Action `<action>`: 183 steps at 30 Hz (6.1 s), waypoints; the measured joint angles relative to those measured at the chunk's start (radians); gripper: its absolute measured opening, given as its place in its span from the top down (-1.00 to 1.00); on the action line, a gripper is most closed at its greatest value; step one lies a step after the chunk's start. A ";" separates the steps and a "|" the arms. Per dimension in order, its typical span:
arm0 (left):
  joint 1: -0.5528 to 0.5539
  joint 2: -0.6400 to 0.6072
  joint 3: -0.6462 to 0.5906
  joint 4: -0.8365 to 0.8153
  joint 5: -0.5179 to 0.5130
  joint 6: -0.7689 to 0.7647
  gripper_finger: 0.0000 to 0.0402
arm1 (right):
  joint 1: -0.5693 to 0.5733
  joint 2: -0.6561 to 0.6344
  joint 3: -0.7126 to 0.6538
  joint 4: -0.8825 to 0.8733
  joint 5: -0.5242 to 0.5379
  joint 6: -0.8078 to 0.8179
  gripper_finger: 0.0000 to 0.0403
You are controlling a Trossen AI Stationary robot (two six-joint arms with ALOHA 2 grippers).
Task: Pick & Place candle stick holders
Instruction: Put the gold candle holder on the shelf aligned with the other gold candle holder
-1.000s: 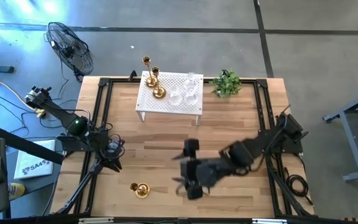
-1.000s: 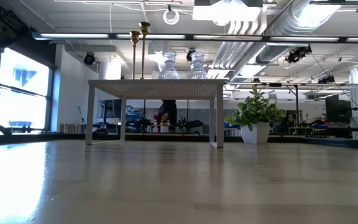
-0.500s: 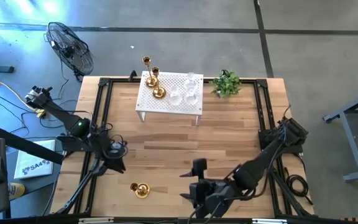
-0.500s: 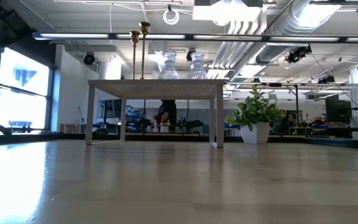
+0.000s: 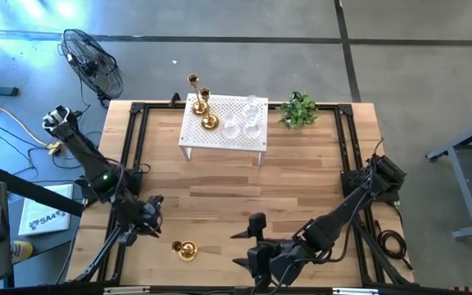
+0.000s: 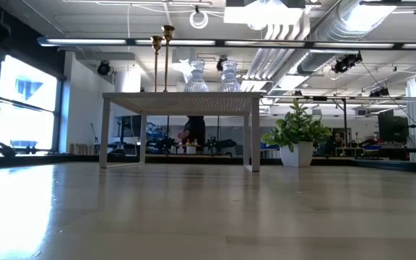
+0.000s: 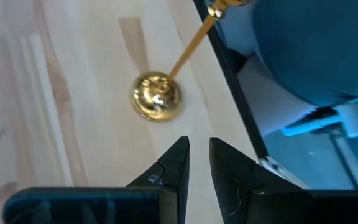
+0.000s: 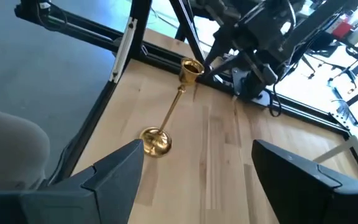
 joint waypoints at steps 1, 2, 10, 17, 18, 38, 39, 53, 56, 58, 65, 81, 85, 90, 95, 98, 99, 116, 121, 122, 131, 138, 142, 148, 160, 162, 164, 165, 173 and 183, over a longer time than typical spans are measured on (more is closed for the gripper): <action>-0.015 0.008 0.000 0.007 -0.026 -0.003 0.70 | -0.002 0.000 0.000 -0.001 0.005 -0.001 -0.45; -0.030 0.015 0.000 0.016 -0.047 -0.009 0.70 | -0.003 0.000 0.000 -0.002 0.012 -0.002 -0.45; -0.147 0.097 -0.001 0.117 -0.179 -0.022 0.70 | -0.013 0.000 0.000 -0.003 0.082 -0.004 -0.45; -0.198 0.176 -0.001 0.152 -0.189 -0.067 0.70 | -0.017 0.000 0.000 -0.003 0.078 -0.023 -0.45; -0.197 0.185 -0.001 0.152 -0.188 -0.084 0.70 | -0.017 0.000 0.000 -0.003 0.077 -0.023 -0.45; -0.196 0.286 -0.001 0.194 -0.258 -0.093 0.70 | -0.029 0.000 0.000 -0.004 0.074 -0.021 -0.45; -0.196 0.286 -0.001 0.203 -0.290 -0.091 0.70 | -0.030 0.000 0.000 -0.004 0.072 -0.020 -0.45; -0.204 0.391 -0.001 0.271 -0.414 -0.187 0.70 | -0.032 0.000 0.000 -0.004 0.027 -0.017 -0.45; -0.210 0.431 -0.001 0.290 -0.378 -0.186 0.70 | -0.032 0.000 0.000 -0.004 0.023 -0.016 -0.45; -0.221 0.449 -0.002 0.300 -0.372 -0.185 0.70 | -0.032 0.000 0.000 -0.004 0.023 -0.001 -0.45; -0.236 0.460 -0.002 0.323 -0.463 -0.183 0.70 | -0.032 0.000 0.000 -0.004 0.021 0.000 -0.45; -0.268 0.460 -0.002 0.447 -0.519 -0.067 0.70 | -0.032 0.000 0.000 -0.014 0.019 -0.002 -0.45; -0.268 0.460 -0.002 0.444 -0.572 -0.066 0.70 | -0.032 0.000 0.000 -0.014 0.019 -0.002 -0.45; -0.267 0.472 -0.002 0.445 -0.653 -0.066 0.70 | -0.032 0.000 0.000 -0.014 0.019 -0.002 -0.45; -0.267 0.526 -0.002 0.476 -0.662 -0.057 0.70 | -0.034 0.000 0.000 -0.013 0.019 -0.002 -0.45; -0.267 0.560 -0.002 0.501 -0.670 -0.035 0.70 | -0.038 0.000 0.000 -0.013 0.019 -0.002 -0.45; -0.267 0.567 -0.001 0.501 -0.680 -0.036 0.70 | -0.039 0.000 0.000 -0.013 0.019 -0.002 -0.45; -0.255 0.592 0.000 0.564 -0.683 -0.044 0.70 | -0.059 0.000 0.000 -0.015 -0.018 -0.002 -0.45; -0.213 0.592 0.000 0.597 -0.638 -0.039 0.70 | -0.060 0.000 0.000 -0.016 -0.018 -0.002 -0.45; -0.203 0.592 0.000 0.597 -0.622 -0.039 0.70 | -0.059 0.000 0.000 -0.017 -0.018 -0.002 -0.45; -0.153 0.592 0.000 0.595 -0.591 -0.009 0.70 | -0.059 0.000 0.000 -0.035 -0.019 0.001 -0.45; -0.153 0.592 0.000 0.597 -0.605 0.013 0.70 | -0.059 0.000 0.000 -0.039 -0.019 0.005 -0.45; -0.153 0.592 0.000 0.598 -0.624 0.013 0.70 | -0.059 0.000 0.000 -0.038 -0.019 0.005 -0.45; -0.153 0.592 0.000 0.598 -0.657 0.016 0.70 | -0.059 0.000 0.000 -0.038 -0.019 0.005 -0.45; -0.148 0.592 -0.001 0.609 -0.747 0.017 0.92 | -0.059 0.000 0.000 -0.038 -0.018 0.005 -0.45; -0.147 0.592 -0.001 0.610 -0.758 0.016 0.95 | -0.059 0.000 0.000 -0.038 -0.018 0.005 -0.45; -0.147 0.592 -0.001 0.610 -0.788 0.016 0.93 | -0.059 0.000 0.000 -0.038 -0.018 0.005 -0.45; -0.147 0.592 -0.001 0.611 -0.801 0.013 0.93 | -0.059 0.000 0.000 -0.038 -0.018 0.005 -0.45; -0.147 0.592 -0.001 0.612 -0.901 -0.018 0.96 | -0.059 0.000 0.000 -0.041 -0.018 0.001 -0.45; -0.006 0.521 0.002 0.568 -0.861 0.048 0.96 | -0.063 0.000 0.000 -0.044 -0.016 0.001 -0.45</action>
